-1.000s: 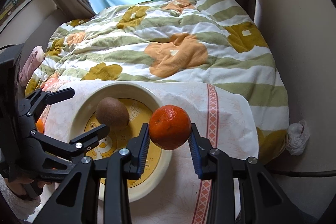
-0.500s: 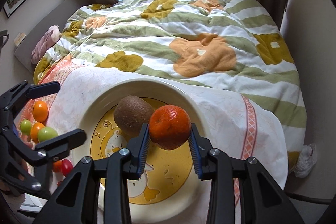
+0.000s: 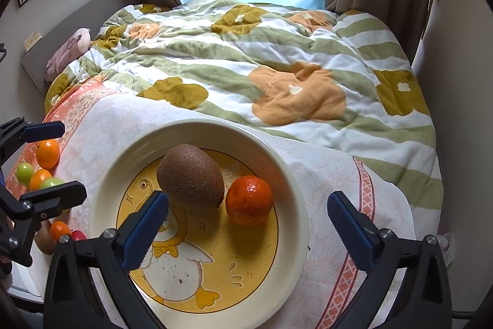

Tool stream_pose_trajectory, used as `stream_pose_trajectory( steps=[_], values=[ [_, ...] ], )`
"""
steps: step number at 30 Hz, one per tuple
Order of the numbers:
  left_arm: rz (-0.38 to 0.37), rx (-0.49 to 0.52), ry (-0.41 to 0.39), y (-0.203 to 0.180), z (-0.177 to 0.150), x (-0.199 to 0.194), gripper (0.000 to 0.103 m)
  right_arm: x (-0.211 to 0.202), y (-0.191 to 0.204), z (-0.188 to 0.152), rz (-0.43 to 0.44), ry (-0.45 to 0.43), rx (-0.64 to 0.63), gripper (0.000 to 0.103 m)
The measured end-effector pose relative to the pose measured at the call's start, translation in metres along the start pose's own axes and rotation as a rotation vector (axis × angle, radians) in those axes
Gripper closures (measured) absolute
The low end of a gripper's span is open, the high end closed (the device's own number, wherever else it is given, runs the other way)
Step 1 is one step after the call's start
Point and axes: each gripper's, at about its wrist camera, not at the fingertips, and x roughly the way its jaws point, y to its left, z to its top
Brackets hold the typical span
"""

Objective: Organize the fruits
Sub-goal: 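Lower the tangerine into the bowl beside the kiwi and open the right tool, then withdraw both tools from the bowl back over the fruit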

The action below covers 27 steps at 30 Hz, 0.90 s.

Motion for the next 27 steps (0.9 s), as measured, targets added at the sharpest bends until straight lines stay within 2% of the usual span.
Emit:
stream_pose_trajectory(
  steps=[8, 18, 22, 27],
  values=[
    [-0.002, -0.005, -0.031, -0.002, 0.003, -0.018, 0.000, -0.025, 0.002, 0.000, -0.019, -0.019, 0.001, 0.000],
    [0.009, -0.009, -0.115, 0.004, -0.003, -0.078, 0.000, -0.075, 0.016, -0.003, -0.058, -0.047, -0.010, 0.000],
    [0.021, -0.005, -0.162, 0.014, -0.016, -0.109, 0.000, -0.101, 0.034, -0.007, -0.122, -0.079, -0.050, 0.000],
    [0.031, 0.000, -0.203, 0.032, -0.038, -0.149, 0.000, -0.136, 0.069, -0.012, -0.140, -0.108, -0.067, 0.000]
  ],
)
